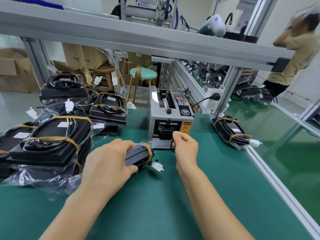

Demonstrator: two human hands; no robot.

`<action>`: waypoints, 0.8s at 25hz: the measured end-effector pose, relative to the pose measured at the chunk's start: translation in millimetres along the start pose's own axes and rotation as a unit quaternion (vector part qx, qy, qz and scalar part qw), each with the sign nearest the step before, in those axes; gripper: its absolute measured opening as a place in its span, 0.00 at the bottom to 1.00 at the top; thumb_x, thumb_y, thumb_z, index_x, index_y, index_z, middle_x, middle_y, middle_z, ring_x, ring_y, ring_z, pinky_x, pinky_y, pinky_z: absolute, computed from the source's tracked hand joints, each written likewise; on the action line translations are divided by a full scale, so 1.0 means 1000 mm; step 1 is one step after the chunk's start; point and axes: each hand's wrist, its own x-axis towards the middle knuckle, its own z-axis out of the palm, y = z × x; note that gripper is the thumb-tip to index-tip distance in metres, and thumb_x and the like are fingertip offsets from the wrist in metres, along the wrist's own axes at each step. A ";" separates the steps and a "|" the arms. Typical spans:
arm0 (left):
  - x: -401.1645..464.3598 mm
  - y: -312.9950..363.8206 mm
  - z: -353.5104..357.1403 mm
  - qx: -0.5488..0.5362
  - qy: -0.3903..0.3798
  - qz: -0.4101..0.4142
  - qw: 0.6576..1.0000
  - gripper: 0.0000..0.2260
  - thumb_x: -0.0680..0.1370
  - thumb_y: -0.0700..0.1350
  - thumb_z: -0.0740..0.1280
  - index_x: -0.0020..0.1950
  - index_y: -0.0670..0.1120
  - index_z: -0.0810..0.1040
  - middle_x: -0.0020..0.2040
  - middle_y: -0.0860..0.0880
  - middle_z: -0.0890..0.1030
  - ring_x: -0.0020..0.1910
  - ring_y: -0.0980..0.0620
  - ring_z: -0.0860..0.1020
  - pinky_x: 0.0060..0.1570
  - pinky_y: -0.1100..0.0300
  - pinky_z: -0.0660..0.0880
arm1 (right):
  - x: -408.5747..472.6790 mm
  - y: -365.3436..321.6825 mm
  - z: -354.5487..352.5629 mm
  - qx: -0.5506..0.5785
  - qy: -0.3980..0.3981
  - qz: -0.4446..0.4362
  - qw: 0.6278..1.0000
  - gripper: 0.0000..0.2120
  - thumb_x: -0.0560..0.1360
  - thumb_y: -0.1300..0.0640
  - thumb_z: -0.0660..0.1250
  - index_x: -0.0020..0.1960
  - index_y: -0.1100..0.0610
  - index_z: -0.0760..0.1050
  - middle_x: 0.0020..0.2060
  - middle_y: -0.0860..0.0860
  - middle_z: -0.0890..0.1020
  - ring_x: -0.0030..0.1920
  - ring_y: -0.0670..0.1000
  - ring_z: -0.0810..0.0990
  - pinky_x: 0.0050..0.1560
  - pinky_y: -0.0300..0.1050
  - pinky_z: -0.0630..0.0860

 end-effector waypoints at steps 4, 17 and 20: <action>-0.002 0.002 0.007 0.010 0.010 -0.006 1.000 0.21 0.67 0.57 0.74 0.59 0.59 0.75 0.51 0.58 0.78 0.51 0.52 0.78 0.44 0.60 0.69 | 0.012 -0.004 0.009 0.002 0.026 0.009 1.000 0.11 0.76 0.57 0.68 0.36 0.48 0.78 0.40 0.49 0.81 0.42 0.49 0.76 0.52 0.45 0.75; -0.005 0.001 0.006 -0.003 0.028 -0.001 1.000 0.19 0.66 0.56 0.74 0.55 0.58 0.77 0.48 0.57 0.79 0.48 0.52 0.78 0.41 0.59 0.68 | 0.000 -0.026 0.022 0.059 0.006 0.115 0.992 0.10 0.73 0.58 0.70 0.35 0.54 0.72 0.29 0.48 0.72 0.30 0.47 0.66 0.34 0.40 0.65; -0.004 0.001 0.007 -0.006 0.034 -0.011 0.999 0.18 0.65 0.56 0.74 0.54 0.58 0.77 0.47 0.57 0.79 0.48 0.52 0.78 0.41 0.59 0.68 | -0.041 -0.026 0.006 0.013 -0.215 0.078 0.973 0.06 0.73 0.53 0.71 0.38 0.51 0.83 0.42 0.42 0.82 0.41 0.39 0.79 0.40 0.37 0.65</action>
